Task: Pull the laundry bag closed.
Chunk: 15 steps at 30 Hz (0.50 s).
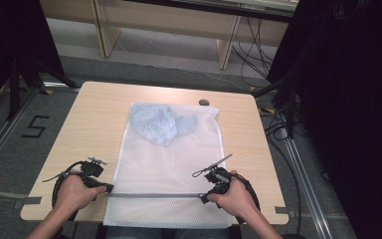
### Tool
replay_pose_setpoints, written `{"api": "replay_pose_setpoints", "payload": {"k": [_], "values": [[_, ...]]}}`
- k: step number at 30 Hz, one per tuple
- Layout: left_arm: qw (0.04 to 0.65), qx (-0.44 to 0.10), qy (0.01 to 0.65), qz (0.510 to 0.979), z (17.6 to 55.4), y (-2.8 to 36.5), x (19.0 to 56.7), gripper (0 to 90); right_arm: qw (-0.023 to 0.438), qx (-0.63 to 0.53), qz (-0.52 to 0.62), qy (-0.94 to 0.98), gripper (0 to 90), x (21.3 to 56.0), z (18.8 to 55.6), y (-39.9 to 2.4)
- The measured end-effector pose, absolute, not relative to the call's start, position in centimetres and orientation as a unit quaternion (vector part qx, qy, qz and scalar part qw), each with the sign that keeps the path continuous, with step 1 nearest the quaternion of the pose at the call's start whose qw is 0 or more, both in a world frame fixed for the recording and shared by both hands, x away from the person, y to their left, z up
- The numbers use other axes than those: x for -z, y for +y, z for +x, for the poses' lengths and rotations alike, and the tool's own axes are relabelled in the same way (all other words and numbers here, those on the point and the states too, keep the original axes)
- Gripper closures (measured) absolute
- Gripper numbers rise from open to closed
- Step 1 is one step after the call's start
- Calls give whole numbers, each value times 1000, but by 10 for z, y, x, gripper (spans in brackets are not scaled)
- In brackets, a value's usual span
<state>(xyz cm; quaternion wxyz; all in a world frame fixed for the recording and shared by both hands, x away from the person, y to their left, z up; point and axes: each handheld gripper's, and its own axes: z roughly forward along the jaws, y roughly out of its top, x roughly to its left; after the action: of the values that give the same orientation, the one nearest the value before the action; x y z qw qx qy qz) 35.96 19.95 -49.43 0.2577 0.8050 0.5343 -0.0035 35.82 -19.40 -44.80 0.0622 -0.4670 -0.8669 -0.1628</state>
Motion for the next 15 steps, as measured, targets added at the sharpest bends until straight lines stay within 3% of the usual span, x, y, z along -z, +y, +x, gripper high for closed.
{"api": "replay_pose_setpoints", "payload": {"k": [15], "values": [[257, 3, 532, 806, 360, 200, 494, 899, 64, 169, -479, -859, 871, 449, 358, -200]]}}
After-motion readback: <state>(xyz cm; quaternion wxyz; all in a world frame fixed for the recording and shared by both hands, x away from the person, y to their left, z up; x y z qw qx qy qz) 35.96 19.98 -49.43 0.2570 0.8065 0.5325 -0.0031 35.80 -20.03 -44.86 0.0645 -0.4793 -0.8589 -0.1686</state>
